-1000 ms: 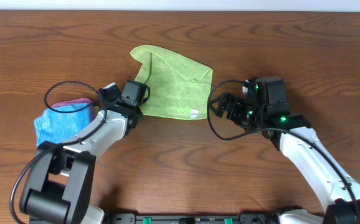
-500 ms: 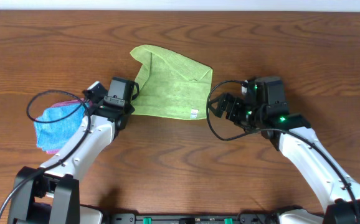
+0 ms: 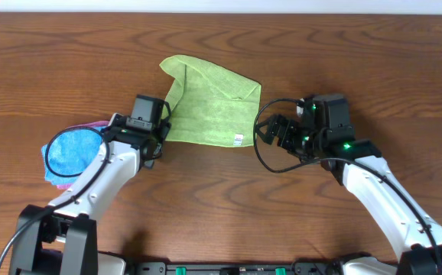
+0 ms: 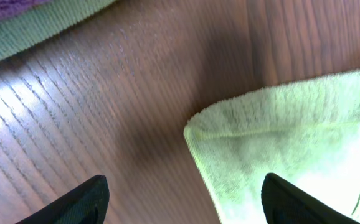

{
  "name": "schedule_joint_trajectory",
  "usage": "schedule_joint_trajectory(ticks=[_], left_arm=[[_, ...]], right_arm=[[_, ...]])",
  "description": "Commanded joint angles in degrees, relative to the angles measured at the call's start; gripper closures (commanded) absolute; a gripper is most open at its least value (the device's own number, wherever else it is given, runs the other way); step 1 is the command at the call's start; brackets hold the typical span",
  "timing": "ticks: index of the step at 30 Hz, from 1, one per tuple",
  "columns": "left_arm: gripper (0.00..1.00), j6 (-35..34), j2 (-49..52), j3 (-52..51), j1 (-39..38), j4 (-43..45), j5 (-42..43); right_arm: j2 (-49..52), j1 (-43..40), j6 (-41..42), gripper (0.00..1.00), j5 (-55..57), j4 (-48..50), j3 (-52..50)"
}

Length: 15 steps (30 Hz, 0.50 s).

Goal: Fold the cloth

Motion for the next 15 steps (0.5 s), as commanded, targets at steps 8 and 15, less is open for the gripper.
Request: schedule_joint_trajectory(ticks=[8, 15], left_arm=[[0.20, -0.2, 2.9, 0.5, 3.5, 6.2, 4.7], [0.22, -0.2, 7.3, 0.5, 3.4, 8.6, 8.7]], right_arm=[[0.3, 0.4, -0.7, 0.01, 0.0, 0.0, -0.4], [0.3, 0.4, -0.7, 0.01, 0.0, -0.2, -0.4]])
